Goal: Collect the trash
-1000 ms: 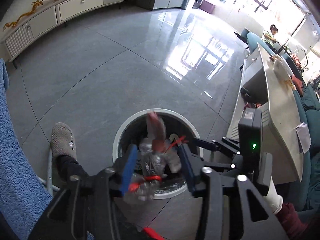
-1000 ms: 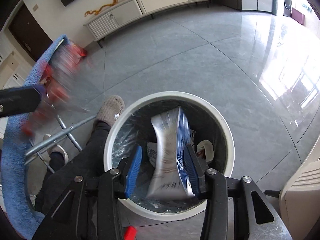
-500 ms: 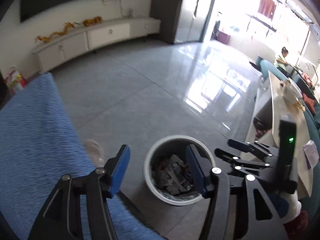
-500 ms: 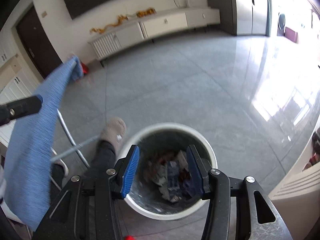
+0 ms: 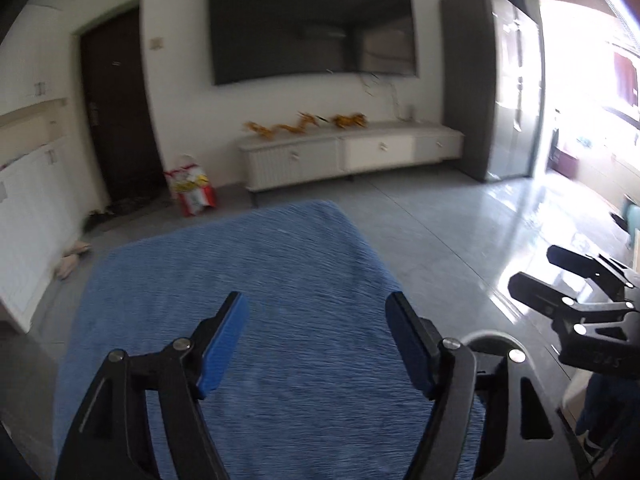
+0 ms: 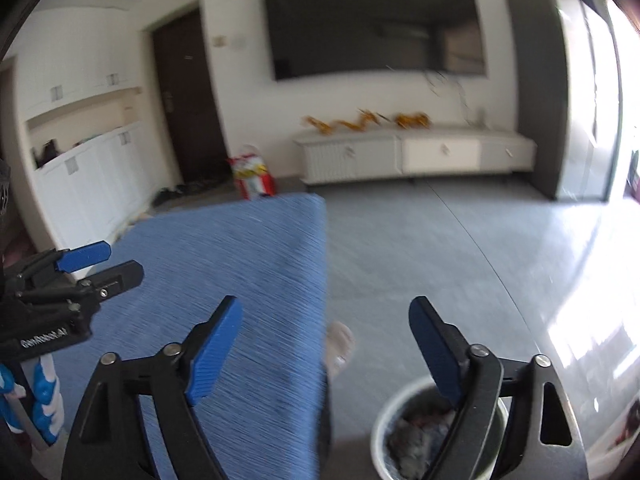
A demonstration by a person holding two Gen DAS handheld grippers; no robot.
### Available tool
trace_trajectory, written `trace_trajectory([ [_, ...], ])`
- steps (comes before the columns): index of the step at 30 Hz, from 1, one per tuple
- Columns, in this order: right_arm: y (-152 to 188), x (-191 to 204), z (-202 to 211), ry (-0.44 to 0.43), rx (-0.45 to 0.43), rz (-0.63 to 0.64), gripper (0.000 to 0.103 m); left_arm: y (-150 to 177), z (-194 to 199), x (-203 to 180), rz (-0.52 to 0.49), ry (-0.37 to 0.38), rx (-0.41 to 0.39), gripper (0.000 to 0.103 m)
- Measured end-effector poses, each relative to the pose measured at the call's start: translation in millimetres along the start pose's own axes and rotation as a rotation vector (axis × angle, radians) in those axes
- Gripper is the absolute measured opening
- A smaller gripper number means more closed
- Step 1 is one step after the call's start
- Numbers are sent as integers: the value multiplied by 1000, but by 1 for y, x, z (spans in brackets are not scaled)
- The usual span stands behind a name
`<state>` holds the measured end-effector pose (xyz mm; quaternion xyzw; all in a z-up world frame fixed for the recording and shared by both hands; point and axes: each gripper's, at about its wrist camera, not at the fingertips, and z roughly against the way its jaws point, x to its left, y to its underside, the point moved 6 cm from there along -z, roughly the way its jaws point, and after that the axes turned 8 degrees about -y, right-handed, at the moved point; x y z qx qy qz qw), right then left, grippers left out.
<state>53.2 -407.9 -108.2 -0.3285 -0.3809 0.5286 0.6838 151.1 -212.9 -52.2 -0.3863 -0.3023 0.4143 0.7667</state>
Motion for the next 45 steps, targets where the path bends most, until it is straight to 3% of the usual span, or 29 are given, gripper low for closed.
trace_trajectory([
  [4,-24,52,-2,-35,-48,74,100,-4,27,55,66,-123,-81,77],
  [9,-38,106,-2,-91,-103,123,102,1,64,105,149,-250,-151,82],
  [16,-23,142,4,-133,-121,173,102,19,98,128,180,-352,-187,84],
  [24,-13,155,40,-113,-195,182,102,27,127,132,216,-411,-215,87],
  [36,-13,137,82,-44,-284,174,103,27,159,115,188,-422,-296,90],
  [45,-14,132,90,-28,-298,168,103,31,170,117,197,-422,-324,90],
])
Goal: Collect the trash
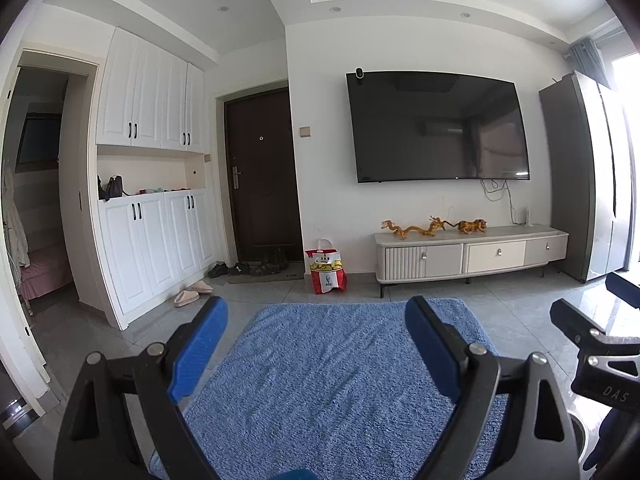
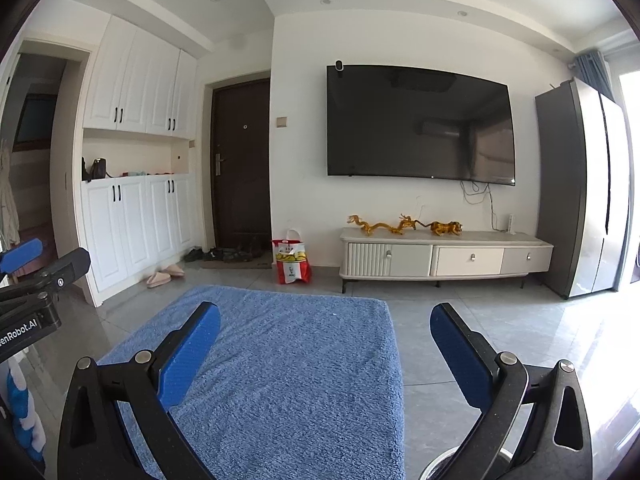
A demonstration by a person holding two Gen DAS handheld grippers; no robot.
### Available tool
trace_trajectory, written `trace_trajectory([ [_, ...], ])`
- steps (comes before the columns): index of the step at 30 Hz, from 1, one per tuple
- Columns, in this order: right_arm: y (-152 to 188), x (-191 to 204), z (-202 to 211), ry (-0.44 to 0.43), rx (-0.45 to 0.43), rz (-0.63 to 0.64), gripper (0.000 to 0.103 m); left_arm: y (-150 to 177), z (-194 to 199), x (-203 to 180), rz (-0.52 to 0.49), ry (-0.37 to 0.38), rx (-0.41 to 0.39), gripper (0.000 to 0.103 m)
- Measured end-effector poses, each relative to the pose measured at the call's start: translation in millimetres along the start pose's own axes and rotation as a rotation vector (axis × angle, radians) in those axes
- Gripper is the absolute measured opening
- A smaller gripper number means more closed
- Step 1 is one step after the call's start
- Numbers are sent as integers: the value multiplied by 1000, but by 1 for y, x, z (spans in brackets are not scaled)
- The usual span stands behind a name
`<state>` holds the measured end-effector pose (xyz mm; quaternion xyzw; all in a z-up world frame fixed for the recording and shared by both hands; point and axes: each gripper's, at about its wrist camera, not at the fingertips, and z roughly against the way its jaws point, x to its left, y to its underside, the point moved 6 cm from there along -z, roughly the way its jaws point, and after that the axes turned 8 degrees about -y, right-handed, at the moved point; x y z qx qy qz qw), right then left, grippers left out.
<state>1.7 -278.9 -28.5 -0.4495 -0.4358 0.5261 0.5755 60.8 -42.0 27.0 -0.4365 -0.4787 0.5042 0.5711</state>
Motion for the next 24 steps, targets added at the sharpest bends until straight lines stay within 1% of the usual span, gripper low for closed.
trace_trajectory([
  [7,-3,3,5,6,-12,22,103,-1,4,0,2,0,-5,90],
  [24,-2,-6,9,9,-17,13,103,2,8,-3,-11,15,-6,90],
])
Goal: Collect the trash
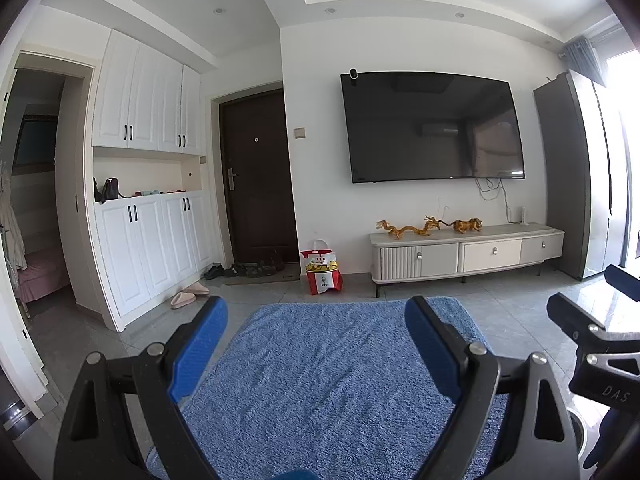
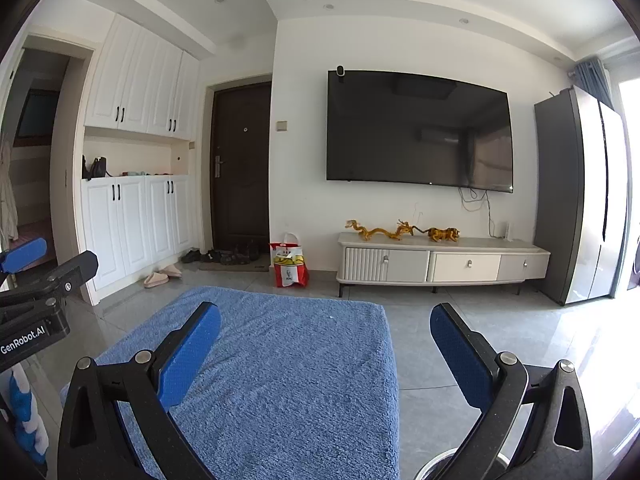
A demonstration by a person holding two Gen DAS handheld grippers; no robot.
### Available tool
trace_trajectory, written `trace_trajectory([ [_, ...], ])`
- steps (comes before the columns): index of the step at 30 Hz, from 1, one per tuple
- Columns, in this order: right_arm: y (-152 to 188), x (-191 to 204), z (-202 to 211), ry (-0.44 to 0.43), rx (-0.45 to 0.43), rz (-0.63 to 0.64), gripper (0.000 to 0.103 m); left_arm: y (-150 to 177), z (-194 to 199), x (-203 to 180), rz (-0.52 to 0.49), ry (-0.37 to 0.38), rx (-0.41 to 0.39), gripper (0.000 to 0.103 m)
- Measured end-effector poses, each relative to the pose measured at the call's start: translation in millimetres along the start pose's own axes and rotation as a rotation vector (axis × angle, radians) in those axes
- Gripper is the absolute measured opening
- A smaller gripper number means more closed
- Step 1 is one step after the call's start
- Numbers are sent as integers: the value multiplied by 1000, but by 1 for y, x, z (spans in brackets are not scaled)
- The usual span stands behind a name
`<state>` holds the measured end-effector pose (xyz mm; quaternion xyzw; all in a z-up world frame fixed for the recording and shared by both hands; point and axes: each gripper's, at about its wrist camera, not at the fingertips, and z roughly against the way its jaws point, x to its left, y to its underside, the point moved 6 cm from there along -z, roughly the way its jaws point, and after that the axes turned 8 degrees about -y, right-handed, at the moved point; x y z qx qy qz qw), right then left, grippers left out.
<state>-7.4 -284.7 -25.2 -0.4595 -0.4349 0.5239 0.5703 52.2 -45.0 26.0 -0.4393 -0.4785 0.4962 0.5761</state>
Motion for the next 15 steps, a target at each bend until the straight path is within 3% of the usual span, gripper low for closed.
trace_trajectory([
  [15,2,1,6,24,-13,-5,103,0,1,-3,-7,-1,-5,90],
])
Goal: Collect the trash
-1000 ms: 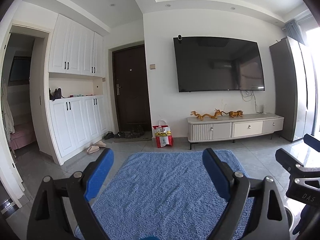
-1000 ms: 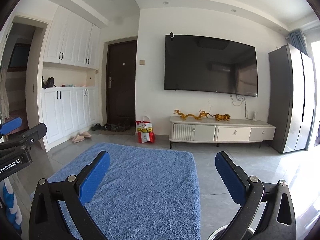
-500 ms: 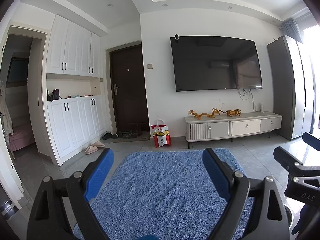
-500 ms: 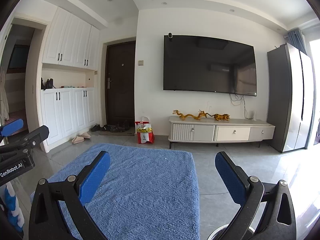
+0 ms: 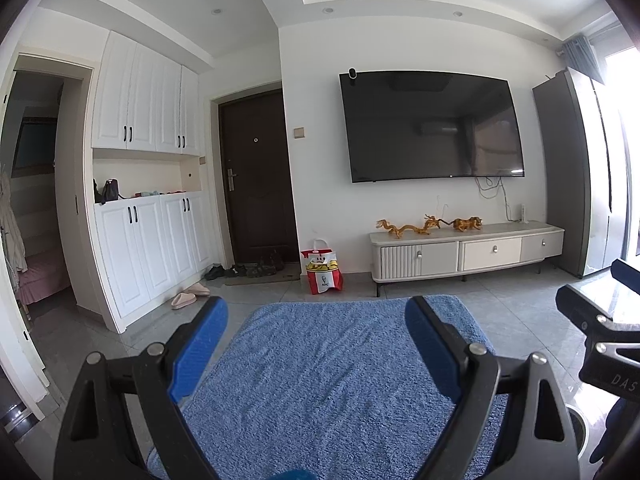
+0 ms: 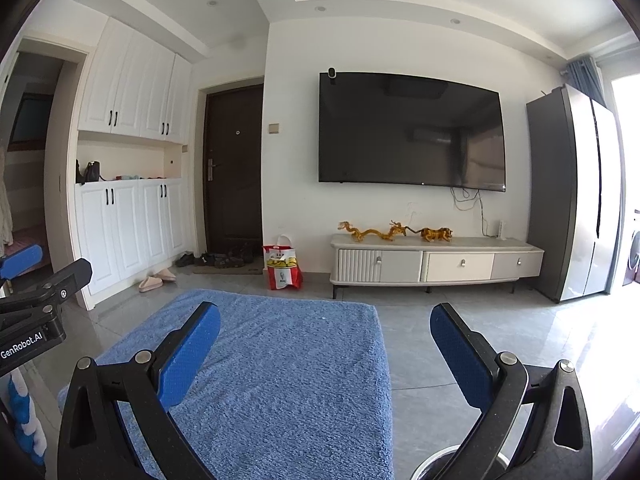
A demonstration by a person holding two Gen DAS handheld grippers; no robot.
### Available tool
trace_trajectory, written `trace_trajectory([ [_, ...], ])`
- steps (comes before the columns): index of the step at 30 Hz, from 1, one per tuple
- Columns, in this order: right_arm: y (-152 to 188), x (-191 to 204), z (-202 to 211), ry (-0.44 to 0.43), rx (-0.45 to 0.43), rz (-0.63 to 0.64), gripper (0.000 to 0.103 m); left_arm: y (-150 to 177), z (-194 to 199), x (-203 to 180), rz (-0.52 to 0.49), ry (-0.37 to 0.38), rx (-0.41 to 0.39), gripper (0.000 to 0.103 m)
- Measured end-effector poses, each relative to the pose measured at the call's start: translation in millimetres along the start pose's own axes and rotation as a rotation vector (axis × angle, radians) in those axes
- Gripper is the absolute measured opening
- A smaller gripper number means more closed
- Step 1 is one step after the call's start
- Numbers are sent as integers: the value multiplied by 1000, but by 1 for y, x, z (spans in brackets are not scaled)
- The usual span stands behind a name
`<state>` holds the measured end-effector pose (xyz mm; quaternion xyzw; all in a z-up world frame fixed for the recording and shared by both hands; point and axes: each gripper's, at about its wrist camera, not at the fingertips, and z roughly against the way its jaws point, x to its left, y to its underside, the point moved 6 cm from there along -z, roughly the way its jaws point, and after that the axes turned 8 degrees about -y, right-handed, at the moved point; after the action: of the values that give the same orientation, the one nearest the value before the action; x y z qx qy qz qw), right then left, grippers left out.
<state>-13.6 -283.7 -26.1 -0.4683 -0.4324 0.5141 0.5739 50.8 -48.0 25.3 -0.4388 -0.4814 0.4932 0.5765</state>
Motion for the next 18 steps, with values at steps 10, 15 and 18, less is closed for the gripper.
trace_trajectory([
  [10,-5,-6,9,13,-30,5,103,-1,1,-7,-21,0,-4,90],
  [15,-6,-17,15,30,-45,-17,103,1,-3,-6,-17,-6,7,90],
  [18,-3,-23,16,34,-46,-26,103,2,-4,-8,-21,-7,12,90],
])
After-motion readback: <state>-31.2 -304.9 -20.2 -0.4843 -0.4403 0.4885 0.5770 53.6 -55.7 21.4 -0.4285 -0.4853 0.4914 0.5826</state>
